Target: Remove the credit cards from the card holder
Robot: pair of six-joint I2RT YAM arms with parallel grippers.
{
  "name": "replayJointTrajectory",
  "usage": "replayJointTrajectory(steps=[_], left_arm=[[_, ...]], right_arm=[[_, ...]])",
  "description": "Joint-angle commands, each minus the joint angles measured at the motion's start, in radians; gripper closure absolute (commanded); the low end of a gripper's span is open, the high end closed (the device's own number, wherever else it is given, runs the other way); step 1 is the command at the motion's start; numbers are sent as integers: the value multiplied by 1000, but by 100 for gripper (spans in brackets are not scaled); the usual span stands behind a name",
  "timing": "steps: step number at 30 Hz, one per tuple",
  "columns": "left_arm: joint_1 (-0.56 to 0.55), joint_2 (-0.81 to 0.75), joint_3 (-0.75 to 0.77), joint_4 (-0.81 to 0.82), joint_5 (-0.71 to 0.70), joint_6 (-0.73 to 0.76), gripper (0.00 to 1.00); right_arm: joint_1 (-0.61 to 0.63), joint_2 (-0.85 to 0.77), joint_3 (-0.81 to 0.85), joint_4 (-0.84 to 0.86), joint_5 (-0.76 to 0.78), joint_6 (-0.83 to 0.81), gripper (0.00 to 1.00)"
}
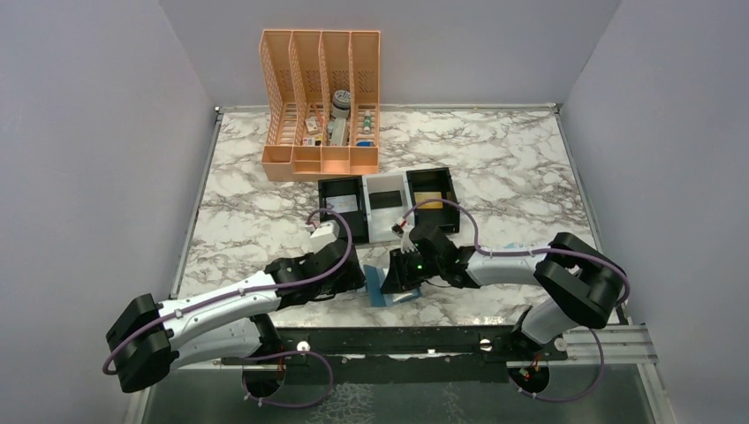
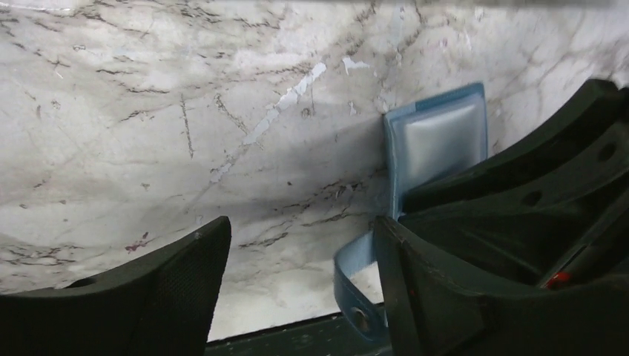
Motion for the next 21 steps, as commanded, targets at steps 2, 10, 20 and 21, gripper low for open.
replayJointTrajectory(steps=[2,10,20,21], left_arm=[[79,-84,-83,158,105,-23,17],[98,-161,-195,377,239,-60,11],[98,-234,-197,301,182,-73,11],[99,-227,-200,301,184,-71,12]], right_arm=[[5,34,-8,21,38,8,77],[5,51,-6,22,44,34,77],[5,49,-11,28,47,52,77],[5,47,-11,29,46,54,77]])
